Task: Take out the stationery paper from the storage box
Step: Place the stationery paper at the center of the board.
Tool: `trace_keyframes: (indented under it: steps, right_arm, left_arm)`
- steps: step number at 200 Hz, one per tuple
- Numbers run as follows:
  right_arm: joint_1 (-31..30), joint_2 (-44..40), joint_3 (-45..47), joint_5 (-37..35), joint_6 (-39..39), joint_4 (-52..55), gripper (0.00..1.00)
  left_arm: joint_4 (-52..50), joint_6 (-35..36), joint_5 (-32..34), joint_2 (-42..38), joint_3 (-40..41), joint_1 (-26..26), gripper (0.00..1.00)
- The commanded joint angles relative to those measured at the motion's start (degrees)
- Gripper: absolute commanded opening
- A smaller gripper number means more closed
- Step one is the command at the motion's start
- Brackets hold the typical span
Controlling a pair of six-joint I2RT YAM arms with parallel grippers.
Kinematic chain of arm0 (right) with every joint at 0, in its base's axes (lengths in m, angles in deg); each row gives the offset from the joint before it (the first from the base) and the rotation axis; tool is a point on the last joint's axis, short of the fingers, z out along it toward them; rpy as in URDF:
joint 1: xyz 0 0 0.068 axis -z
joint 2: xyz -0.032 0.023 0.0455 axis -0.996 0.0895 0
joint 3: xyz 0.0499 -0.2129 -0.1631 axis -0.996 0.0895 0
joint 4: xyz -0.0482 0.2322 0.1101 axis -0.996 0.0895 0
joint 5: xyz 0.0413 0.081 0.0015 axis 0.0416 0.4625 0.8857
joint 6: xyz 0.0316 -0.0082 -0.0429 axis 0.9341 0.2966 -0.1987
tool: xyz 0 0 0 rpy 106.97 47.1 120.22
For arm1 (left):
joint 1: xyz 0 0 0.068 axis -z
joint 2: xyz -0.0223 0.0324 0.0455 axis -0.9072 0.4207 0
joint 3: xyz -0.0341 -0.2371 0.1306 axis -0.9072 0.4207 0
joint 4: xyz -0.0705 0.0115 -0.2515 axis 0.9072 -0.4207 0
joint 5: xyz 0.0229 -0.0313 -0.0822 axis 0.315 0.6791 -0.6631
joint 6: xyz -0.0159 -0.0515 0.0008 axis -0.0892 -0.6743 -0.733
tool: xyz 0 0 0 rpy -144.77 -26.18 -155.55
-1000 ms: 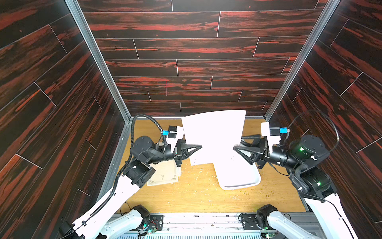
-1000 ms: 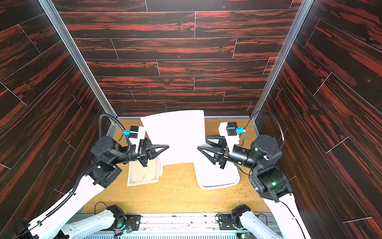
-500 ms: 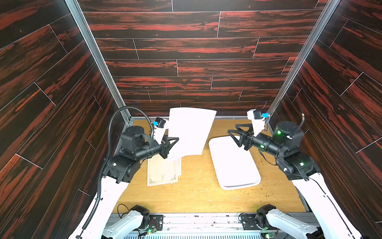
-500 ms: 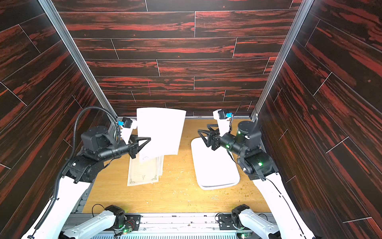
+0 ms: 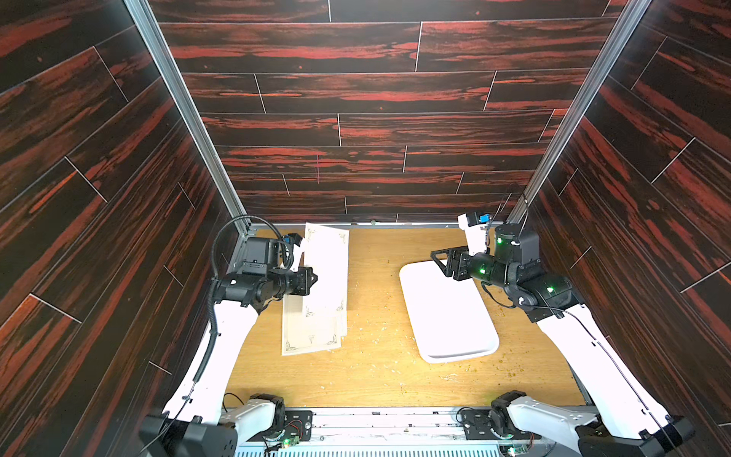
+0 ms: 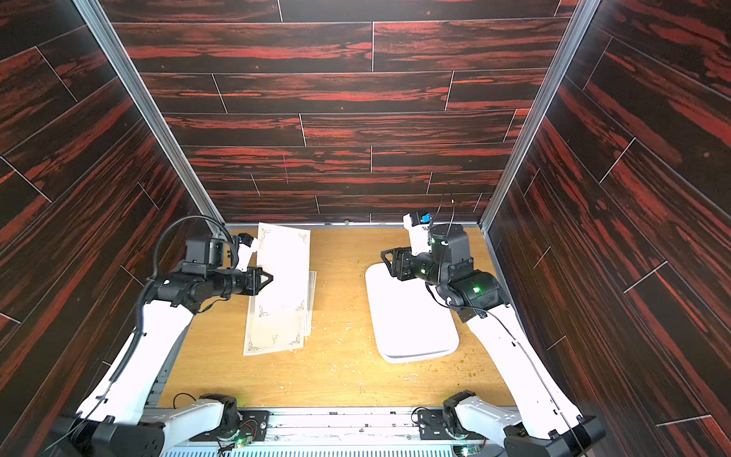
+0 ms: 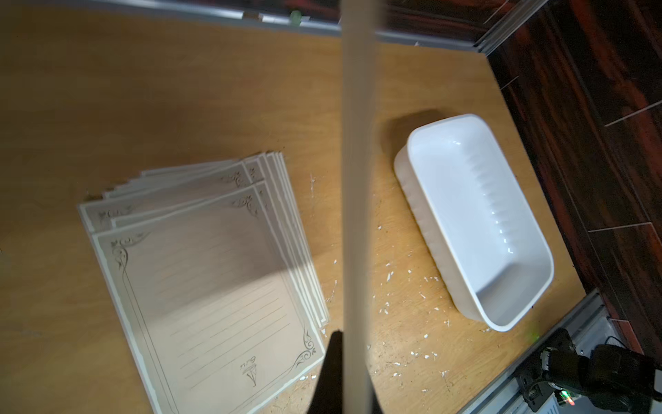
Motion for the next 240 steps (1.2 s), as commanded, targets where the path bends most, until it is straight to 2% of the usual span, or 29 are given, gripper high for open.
trace_keyframes:
  steps: [1, 58, 121, 151, 202, 240]
  right_arm:
    - [0.1, -0.2, 0.3, 0.4, 1.6, 1.7, 0.6]
    - [0.1, -1.3, 1.2, -3.9, 2.0, 2.4, 0.6]
    - [0.1, -2.5, 4.1, -5.8, 5.1, 0.5, 0.6]
    - [0.1, -2.3, 4.8, -5.9, 5.3, 0.4, 0.6]
    - [0.1, -2.1, 4.9, -7.0, 4.7, 0.7, 0.6]
    - [0.1, -1.7, 4.6, -7.2, 4.3, 1.0, 0.6]
  left_arm:
    - [-1.1, -0.2, -2.5, 2.8, 2.5, -2.6, 0.0]
    - [-3.7, 3.6, -5.6, 9.3, 5.2, -10.0, 0.0]
    - [-2.4, 2.5, -17.5, 15.3, 5.4, -10.8, 0.0]
    - [-3.3, 2.5, -15.8, 17.2, 5.9, -11.0, 0.0]
    - [-0.6, 0.2, -15.7, 18.5, 8.9, -14.6, 0.0]
    - [-1.2, 1.2, -14.2, 20.4, 9.3, -14.7, 0.0]
